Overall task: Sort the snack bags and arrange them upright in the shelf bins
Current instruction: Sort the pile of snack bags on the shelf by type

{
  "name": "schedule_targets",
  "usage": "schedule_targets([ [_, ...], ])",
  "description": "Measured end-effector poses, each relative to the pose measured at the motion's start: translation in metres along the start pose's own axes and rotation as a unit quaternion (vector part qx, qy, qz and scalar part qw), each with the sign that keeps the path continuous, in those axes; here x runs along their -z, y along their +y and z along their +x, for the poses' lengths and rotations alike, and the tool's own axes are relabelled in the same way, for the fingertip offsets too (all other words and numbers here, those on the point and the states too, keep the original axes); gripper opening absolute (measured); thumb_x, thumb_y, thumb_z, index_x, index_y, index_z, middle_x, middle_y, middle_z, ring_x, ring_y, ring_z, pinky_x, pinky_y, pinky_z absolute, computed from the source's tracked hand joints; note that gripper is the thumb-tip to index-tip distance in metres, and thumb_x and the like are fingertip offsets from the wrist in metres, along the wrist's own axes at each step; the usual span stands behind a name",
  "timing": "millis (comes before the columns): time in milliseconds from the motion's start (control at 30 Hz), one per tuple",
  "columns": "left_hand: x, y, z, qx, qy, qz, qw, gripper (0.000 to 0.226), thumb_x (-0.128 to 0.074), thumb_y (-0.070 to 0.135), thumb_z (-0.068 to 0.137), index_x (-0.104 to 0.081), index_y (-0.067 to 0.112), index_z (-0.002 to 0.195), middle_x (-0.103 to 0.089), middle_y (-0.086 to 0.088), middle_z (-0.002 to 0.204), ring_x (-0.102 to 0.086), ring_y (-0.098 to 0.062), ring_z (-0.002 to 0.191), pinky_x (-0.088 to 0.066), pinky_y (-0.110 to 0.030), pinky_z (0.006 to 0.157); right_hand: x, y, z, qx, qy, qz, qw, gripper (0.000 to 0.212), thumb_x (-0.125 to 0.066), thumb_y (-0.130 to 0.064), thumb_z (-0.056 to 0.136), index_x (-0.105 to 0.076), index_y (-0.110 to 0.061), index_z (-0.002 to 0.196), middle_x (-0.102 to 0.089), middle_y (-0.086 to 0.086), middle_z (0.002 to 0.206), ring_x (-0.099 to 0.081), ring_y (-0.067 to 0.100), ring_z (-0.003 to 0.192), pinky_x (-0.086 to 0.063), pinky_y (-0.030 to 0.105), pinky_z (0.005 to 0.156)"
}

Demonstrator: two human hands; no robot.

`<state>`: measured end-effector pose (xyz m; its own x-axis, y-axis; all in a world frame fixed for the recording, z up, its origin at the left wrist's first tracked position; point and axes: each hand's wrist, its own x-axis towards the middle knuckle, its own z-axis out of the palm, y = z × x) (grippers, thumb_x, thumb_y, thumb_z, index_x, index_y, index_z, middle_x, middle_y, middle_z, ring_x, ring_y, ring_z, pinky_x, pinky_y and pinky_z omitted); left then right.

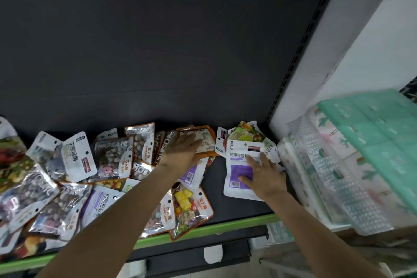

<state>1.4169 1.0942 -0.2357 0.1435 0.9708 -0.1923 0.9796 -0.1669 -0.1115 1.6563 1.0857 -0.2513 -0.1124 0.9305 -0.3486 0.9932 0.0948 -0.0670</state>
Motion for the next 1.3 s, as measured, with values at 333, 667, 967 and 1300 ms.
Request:
schedule_targets([
  [333,0.017,-0.028,-0.037,0.114,0.147,-0.339,0.922,0.048,-0.028,0.047,0.099,-0.046,0.023,0.136,-0.061,-0.012,0.122,-0.062,-0.030,0.099,-0.049,-0.034,0.076,0.009,-0.021,-0.001,0.028,0.033,0.020,0.999,0.071,-0.059,-0.034,0.089,-0.019,-0.018,0.146,-0.009,0.004,0.158,-0.008,0.024,0.146,-0.019,0.044,0.115],
  [667,0.028,-0.090,-0.064,0.342,0.197,-0.375,0.839,0.026,-0.045,0.010,0.098,-0.050,0.002,0.122,-0.060,-0.019,0.117,-0.057,-0.036,0.108,-0.040,-0.030,0.078,0.014,-0.112,0.001,0.189,0.031,0.177,0.965,0.068,-0.054,-0.038,0.093,-0.019,-0.024,0.150,-0.018,0.004,0.157,-0.015,0.023,0.145,-0.023,0.040,0.116],
  [967,0.000,-0.064,-0.073,0.055,0.091,-0.122,0.987,0.070,-0.046,0.022,0.097,-0.003,0.030,0.152,-0.001,0.000,0.160,0.000,-0.026,0.147,-0.004,-0.045,0.119,-0.008,-0.146,0.004,0.150,0.019,0.216,0.965,0.078,-0.058,-0.035,0.091,-0.012,-0.021,0.152,-0.034,0.006,0.150,-0.034,0.023,0.137,-0.033,0.041,0.111],
  [1300,-0.031,-0.097,-0.083,0.140,0.027,-0.053,0.988,0.052,-0.018,0.054,0.098,0.014,0.056,0.139,0.008,-0.001,0.160,0.006,-0.034,0.146,-0.005,-0.066,0.112,-0.011,-0.136,0.009,0.197,0.010,0.149,0.969,0.065,-0.051,-0.038,0.095,-0.016,-0.033,0.150,-0.031,0.000,0.151,-0.032,0.022,0.138,-0.039,0.047,0.105],
])
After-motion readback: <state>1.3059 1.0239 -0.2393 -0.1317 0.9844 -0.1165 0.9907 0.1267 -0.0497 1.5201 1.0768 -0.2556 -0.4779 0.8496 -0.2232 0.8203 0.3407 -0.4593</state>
